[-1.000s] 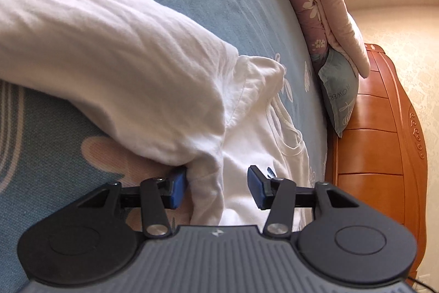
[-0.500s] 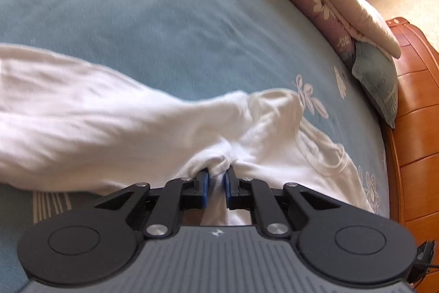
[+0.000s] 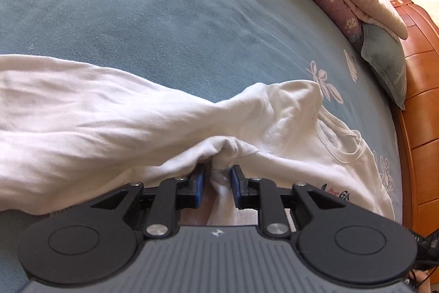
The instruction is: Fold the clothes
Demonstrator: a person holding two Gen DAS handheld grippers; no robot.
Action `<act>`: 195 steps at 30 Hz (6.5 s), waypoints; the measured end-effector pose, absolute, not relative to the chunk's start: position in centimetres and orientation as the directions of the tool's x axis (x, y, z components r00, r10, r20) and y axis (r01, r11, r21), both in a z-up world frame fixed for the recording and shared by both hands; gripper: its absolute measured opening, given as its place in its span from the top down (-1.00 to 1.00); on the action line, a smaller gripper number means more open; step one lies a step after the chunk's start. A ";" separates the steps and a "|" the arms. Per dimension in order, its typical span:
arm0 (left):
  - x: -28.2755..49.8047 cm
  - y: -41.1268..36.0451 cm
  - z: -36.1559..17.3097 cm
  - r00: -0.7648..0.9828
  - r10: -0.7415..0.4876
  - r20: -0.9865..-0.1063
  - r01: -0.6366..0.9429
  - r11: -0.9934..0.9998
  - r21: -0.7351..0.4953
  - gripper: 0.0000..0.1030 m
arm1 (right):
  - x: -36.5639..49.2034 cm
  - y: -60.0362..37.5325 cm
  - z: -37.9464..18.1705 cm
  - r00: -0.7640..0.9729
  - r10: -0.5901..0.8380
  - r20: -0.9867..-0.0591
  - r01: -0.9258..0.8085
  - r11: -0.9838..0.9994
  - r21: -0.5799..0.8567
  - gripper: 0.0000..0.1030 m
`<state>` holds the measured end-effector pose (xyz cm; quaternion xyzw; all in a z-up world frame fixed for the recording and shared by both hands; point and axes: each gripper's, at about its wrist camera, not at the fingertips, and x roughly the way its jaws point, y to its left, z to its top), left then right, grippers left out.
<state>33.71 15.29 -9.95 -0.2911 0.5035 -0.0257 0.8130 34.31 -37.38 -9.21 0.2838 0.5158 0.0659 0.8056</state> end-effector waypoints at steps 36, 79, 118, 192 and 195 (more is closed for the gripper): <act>16.7 4.5 -8.3 -0.135 -0.389 -0.911 0.647 0.662 -0.379 0.45 | 16.2 -22.1 -8.8 -0.160 0.482 -0.861 -0.484 0.722 0.494 -0.19; 32.6 3.8 -8.8 0.150 -0.526 -0.837 0.481 0.778 -0.403 -0.91 | 29.8 -20.4 -9.7 0.224 0.346 -0.911 -0.662 0.740 0.118 -1.00; 35.9 -7.9 -6.4 0.309 -0.286 -0.907 0.292 0.936 -0.195 -0.96 | 46.7 -37.8 -5.4 0.356 0.639 -0.682 -0.469 0.754 0.461 -1.00; 40.3 -4.1 -6.8 0.346 -0.418 -0.840 0.101 0.907 -0.410 -0.96 | 48.4 -29.9 -9.6 -0.223 0.680 -0.698 -0.660 0.422 0.621 -0.78; 39.6 -3.9 -7.1 0.343 -0.436 -0.832 0.090 0.897 -0.433 -0.96 | 49.6 -31.2 -10.3 -0.211 0.695 -0.687 -0.622 0.447 0.643 -0.32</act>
